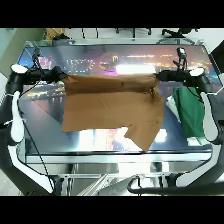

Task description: Fold the shirts.

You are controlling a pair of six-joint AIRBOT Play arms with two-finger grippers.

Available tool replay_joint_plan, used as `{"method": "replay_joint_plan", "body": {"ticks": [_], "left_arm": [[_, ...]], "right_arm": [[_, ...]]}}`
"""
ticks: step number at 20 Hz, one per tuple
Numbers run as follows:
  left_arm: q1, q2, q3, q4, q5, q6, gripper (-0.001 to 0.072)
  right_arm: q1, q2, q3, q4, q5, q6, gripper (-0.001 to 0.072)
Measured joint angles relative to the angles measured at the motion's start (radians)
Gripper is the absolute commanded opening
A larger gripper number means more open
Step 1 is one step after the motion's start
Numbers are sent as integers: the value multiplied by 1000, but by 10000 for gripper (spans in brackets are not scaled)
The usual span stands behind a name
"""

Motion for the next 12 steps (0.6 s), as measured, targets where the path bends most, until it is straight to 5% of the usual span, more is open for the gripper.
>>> {"method": "replay_joint_plan", "body": {"ticks": [12], "left_arm": [[-15, -205, 121, 43, -35, -34, 12]], "right_arm": [[-33, -154, 32, -42, 53, 5, 13]]}}
